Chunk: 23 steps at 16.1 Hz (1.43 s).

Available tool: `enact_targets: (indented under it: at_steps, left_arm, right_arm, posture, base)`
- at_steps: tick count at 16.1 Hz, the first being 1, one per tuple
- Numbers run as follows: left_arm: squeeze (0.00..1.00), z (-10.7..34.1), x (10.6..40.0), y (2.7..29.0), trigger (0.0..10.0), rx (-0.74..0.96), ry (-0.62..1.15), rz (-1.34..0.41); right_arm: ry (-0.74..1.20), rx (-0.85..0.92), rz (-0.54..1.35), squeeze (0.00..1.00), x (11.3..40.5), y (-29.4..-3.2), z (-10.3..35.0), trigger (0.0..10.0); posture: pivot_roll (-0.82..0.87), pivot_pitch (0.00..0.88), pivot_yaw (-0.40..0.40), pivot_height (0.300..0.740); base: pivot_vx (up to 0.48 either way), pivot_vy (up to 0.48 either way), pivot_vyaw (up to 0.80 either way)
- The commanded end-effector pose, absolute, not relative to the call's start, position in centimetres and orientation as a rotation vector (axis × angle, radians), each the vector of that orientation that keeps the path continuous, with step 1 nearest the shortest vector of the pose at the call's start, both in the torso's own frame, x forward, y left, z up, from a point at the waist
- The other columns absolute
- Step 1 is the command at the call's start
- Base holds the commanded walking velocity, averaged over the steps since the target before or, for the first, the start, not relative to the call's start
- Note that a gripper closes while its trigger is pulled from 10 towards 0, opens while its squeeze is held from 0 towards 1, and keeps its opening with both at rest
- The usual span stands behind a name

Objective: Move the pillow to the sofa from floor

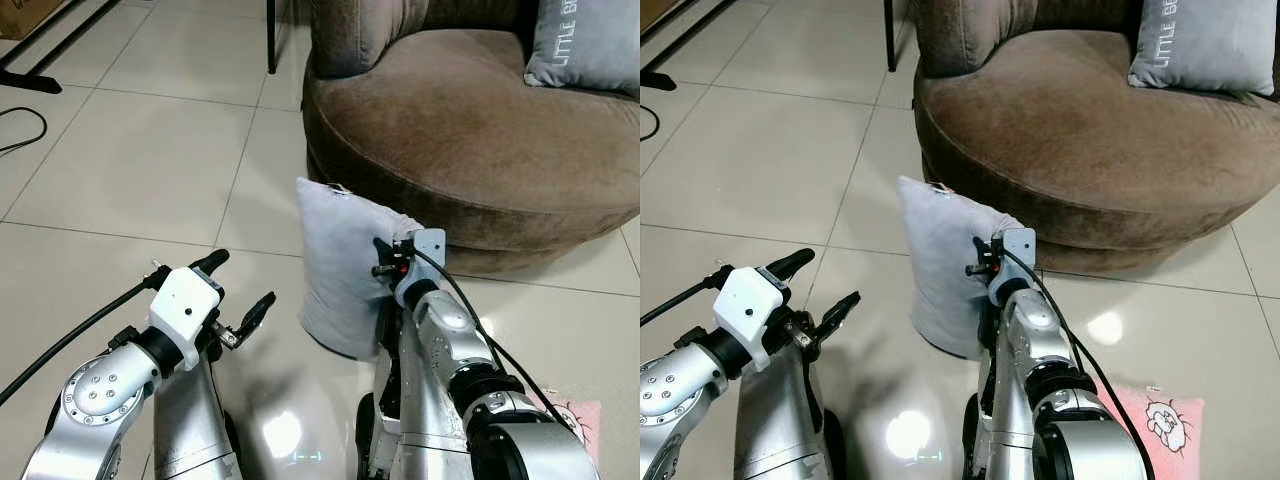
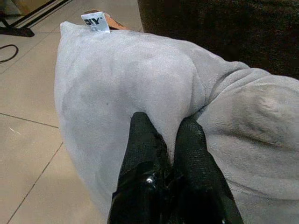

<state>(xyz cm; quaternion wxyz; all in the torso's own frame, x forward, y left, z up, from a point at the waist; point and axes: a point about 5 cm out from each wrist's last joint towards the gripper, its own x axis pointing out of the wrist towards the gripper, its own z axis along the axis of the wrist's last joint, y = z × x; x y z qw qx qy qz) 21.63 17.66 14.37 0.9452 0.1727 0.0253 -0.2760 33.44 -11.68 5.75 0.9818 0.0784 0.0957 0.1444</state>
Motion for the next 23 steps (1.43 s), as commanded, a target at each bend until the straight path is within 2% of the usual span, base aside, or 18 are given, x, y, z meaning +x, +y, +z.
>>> enact_targets:
  at_steps: [1, 10, 11, 12, 13, 14, 17, 23]
  left_arm:
    - [0.00, 14.4, 21.5, 17.9, 10.0, 0.355, 0.052, -0.549]
    - [0.00, 14.4, 21.5, 17.9, 10.0, 0.355, 0.052, -0.549]
    - [0.00, 14.4, 21.4, 17.9, 10.0, 0.349, 0.046, -0.528]
    - [0.00, 14.0, 22.2, 17.7, 10.0, 0.335, 0.016, -0.424]
    - [0.00, 13.6, 23.1, 17.4, 10.0, 0.319, -0.017, -0.306]
    - [0.00, 13.4, 23.2, 17.4, 10.0, 0.316, -0.022, -0.278]
    - [0.00, 13.1, 22.8, 17.4, 10.0, 0.312, -0.011, -0.268]
    - [0.00, 13.2, 23.2, 17.2, 10.0, 0.333, -0.047, -0.249]
  right_arm:
    - [0.215, 0.163, 0.293, 0.00, 33.1, -11.7, 5.2, 0.0]
    - [0.215, 0.163, 0.293, 0.00, 33.1, -11.7, 5.2, 0.0]
    - [0.176, 0.190, 0.348, 0.00, 32.3, -11.4, 5.4, 0.0]
    - [0.089, 0.197, 0.363, 0.00, 30.6, -12.6, 7.2, 10.0]
    - [0.009, 0.196, 0.382, 0.00, 27.7, -13.7, 9.7, 10.0]
    - [0.009, 0.198, 0.375, 0.00, 27.1, -13.9, 9.9, 10.0]
    - [0.023, 0.213, 0.369, 0.00, 27.1, -13.8, 9.8, 10.0]
    - [0.010, 0.253, 0.308, 0.00, 26.3, -14.4, 12.6, 10.0]
  posture:
    - [0.05, 0.140, -0.052, 0.411]
    - [0.05, 0.140, -0.052, 0.411]
    - [0.03, 0.121, -0.050, 0.411]
    - [-0.04, 0.000, -0.016, 0.416]
    - [-0.03, 0.000, -0.019, 0.426]
    - [-0.03, 0.000, -0.024, 0.436]
    - [-0.02, 0.000, -0.031, 0.466]
    - [-0.02, 0.000, -0.030, 0.526]
  base:
    - [0.000, 0.000, 0.00]
    - [0.000, 0.000, 0.00]
    - [0.000, 0.000, 0.00]
    - [0.000, 0.000, 0.00]
    - [0.000, 0.000, 0.00]
    - [0.000, 0.000, 0.00]
    - [0.000, 0.000, 0.00]
    - [0.000, 0.000, 0.00]
